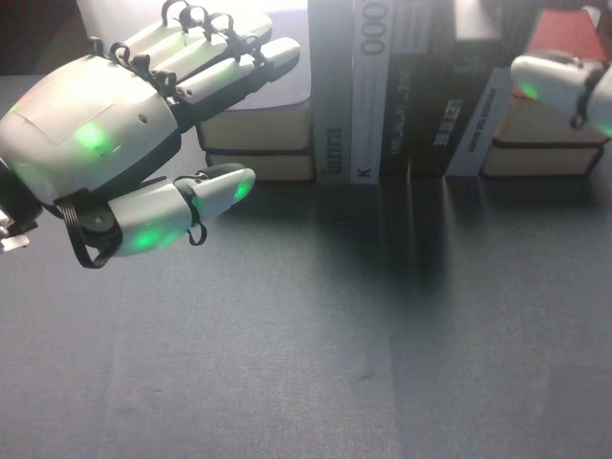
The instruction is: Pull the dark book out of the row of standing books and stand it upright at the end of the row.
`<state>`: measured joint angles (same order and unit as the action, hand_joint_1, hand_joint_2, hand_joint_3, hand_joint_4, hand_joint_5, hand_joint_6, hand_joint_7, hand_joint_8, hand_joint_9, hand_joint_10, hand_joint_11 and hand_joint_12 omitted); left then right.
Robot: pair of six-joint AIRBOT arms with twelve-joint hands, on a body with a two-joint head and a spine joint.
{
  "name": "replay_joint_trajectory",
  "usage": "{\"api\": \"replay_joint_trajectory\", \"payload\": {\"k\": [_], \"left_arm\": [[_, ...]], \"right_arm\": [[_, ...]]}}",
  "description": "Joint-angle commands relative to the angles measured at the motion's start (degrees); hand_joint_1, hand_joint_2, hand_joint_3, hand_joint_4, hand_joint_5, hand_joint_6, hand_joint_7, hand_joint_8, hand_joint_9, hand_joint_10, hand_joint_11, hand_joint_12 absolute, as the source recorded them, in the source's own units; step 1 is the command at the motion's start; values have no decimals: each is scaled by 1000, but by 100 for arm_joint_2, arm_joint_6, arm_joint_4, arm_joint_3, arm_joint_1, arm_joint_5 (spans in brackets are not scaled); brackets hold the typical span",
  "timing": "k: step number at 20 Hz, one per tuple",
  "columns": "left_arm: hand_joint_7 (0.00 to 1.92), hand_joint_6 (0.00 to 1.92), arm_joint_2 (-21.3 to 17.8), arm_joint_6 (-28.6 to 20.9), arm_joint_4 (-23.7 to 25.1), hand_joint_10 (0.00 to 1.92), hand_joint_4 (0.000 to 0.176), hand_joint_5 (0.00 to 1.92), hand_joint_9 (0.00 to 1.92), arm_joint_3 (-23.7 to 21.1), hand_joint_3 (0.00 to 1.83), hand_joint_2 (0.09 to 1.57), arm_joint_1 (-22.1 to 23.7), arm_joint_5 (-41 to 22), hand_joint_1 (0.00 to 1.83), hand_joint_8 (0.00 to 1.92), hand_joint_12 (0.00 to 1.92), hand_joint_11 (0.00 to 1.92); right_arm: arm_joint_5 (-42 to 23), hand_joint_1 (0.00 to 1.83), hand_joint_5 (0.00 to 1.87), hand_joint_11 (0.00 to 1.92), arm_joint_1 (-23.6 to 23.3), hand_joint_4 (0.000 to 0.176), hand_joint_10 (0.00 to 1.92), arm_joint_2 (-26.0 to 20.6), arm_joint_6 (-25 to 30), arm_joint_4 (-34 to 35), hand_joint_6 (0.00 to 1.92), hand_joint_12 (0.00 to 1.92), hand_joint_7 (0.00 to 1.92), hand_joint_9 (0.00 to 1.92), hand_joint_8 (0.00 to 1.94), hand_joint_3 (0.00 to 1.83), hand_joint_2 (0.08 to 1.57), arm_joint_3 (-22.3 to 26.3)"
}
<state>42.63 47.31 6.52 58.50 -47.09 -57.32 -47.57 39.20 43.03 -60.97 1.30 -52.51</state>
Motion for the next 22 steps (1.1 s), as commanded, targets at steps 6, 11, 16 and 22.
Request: {"api": "replay_joint_trajectory", "payload": {"k": [6,11,16,22], "left_arm": [[0,7,-57,17,-142,0,8,111,0,-60,0,1449,-19,-810,272,0,0,0],[0,5,-59,30,-195,0,24,79,0,-68,2,1461,-53,-851,223,0,0,0],[0,3,-54,49,-241,0,26,81,0,-70,0,1443,-60,-864,315,0,0,0],[0,5,-34,65,-259,0,16,75,0,-68,0,1447,-61,-873,302,0,0,0]], "right_arm": [[-1223,0,636,0,688,0,0,-340,1093,-611,123,0,108,0,5,0,1301,253],[-1498,0,655,0,1171,0,0,-497,1740,-894,128,0,121,0,9,0,1268,403],[-1810,0,690,0,1697,0,0,-590,2162,-934,139,0,205,0,39,0,1280,511],[-1843,0,747,0,1901,0,72,-591,2606,-1012,21,684,255,78,17,7,1254,474]]}}
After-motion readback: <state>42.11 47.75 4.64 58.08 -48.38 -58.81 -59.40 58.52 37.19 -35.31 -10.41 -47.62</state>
